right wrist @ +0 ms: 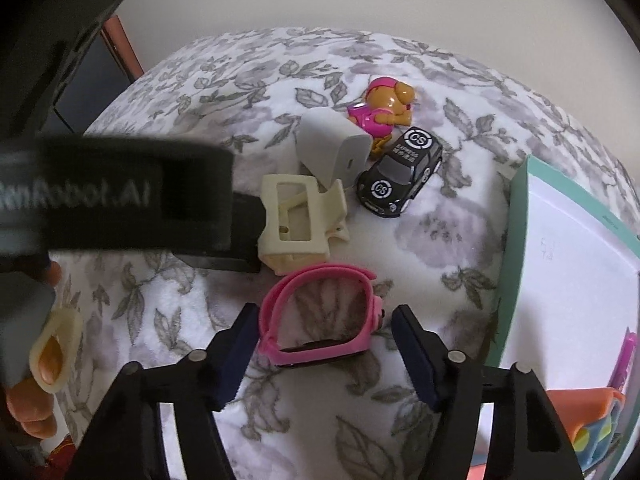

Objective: Organize rigid objects
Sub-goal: 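Grasp the black charger with left tool while right tool grasps pink watch band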

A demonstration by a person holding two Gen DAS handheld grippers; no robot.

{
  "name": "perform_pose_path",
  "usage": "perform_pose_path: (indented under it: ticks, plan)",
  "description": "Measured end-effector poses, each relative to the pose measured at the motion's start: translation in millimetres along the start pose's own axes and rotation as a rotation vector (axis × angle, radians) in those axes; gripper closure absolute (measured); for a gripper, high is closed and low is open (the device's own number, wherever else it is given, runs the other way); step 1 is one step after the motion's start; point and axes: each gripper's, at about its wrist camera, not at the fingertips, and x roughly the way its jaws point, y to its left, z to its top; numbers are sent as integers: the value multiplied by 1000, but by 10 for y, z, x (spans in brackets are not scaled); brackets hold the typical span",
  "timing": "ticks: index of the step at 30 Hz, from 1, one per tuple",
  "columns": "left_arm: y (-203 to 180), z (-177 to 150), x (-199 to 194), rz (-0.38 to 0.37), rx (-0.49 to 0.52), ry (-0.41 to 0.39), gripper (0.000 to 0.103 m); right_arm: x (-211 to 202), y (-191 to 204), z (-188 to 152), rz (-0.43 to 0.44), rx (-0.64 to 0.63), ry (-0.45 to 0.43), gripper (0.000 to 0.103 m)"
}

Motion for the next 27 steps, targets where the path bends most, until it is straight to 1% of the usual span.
perform_pose_path:
  ticks: [2, 5, 8, 10, 11, 14, 22, 23, 24, 25, 26, 27]
  plan:
    - [-18, -2, 23, 19, 10, 3, 4, -25, -36, 5, -2, 7, -2, 36]
    - [-48, -4, 42, 22, 17, 8, 6, -55, -80, 8, 3, 12, -1, 36]
    - [-67, -12, 25, 43, 46, 11, 6, -56, -114, -3, 8, 15, 4, 36]
    - [-96, -21, 33, 74, 70, 18, 7, -70, -109, -28, 11, 17, 5, 36]
    - [-105, -22, 40, 90, 80, 21, 11, -78, -117, -31, 12, 18, 5, 36]
    - [-85, -11, 38, 75, 67, 21, 12, -44, -112, -7, 11, 18, 7, 36]
    - [-105, -13, 36, 63, 69, -22, 16, -18, -91, -18, -2, 16, 7, 36]
    - [-121, 1, 46, 48, 63, -25, 21, -18, -85, -19, -6, 14, 5, 36]
    - [-125, -3, 39, 30, 57, -26, 29, -11, -78, -14, -8, 14, 3, 36]
    - [-131, -2, 40, 7, 48, -25, 33, -8, -69, -11, -7, 14, 0, 39]
    - [-135, 0, 34, -9, 45, -24, 39, -9, -66, -11, -8, 14, -1, 39]
    - [-154, -5, 25, -15, 50, -24, 41, -10, -68, -11, -7, 14, -1, 39]
